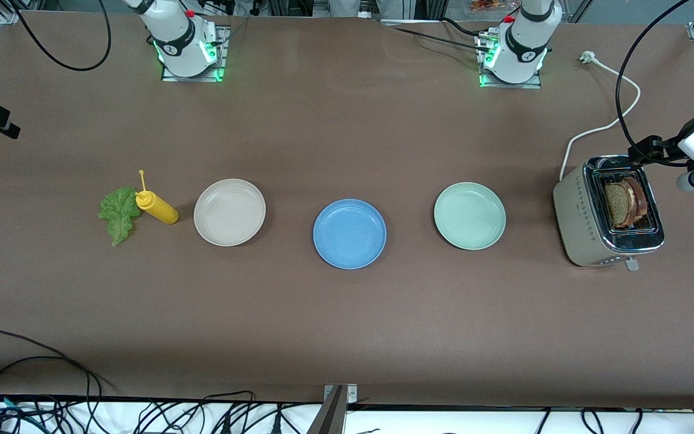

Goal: Make sandwich in blue plate with both arms
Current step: 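Lower the left gripper over the toaster onto a bread slice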

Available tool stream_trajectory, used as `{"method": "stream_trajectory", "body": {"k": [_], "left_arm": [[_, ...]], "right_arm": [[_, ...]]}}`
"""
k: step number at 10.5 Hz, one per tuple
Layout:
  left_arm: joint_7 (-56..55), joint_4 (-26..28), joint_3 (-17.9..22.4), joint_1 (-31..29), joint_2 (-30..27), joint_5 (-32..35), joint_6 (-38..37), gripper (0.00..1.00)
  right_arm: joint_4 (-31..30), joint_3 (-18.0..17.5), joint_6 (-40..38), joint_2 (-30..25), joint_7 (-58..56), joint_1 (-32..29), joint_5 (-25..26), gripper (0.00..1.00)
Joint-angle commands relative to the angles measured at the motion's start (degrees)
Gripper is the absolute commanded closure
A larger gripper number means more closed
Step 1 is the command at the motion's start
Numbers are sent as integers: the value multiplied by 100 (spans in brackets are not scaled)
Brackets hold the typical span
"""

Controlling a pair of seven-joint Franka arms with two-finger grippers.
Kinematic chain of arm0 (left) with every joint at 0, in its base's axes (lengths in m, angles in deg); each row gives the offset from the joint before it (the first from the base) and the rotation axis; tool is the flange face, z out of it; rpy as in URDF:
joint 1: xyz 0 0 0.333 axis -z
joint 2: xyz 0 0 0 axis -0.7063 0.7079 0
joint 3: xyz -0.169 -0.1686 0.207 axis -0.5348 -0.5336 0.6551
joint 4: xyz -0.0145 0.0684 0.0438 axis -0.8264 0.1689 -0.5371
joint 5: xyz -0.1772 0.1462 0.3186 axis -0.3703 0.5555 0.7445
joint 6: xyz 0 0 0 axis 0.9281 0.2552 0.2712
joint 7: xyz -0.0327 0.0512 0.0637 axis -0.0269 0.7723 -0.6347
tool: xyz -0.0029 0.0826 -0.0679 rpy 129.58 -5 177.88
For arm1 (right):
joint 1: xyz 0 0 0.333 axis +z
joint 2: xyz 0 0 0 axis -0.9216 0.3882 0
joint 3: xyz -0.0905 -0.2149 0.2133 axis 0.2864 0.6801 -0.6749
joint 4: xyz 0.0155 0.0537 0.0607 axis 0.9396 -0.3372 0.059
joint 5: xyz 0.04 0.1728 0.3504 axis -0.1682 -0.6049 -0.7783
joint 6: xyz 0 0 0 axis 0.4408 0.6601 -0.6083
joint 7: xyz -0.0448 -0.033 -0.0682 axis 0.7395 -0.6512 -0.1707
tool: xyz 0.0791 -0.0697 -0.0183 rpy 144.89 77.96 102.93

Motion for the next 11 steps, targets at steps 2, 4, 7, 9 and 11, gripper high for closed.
{"method": "stream_trajectory", "body": {"k": [2,4,7,9,11], "left_arm": [[20,36,-12,5,-187,-118,13,0],[38,245,6,-39,-117,-161,109,0],[55,1018,14,-223,15,-267,1065,0],[55,1274,14,-293,76,-258,1400,0],[90,1380,14,-521,357,-258,1743,0]], "right_arm": [[120,-8,-103,31,-46,-1,15,0],[120,-8,-103,31,-37,-1,15,0],[120,-8,-103,49,-29,-1,15,0],[120,-8,-103,49,-29,-1,15,0],[120,-17,-103,49,-29,-1,15,0]]}}
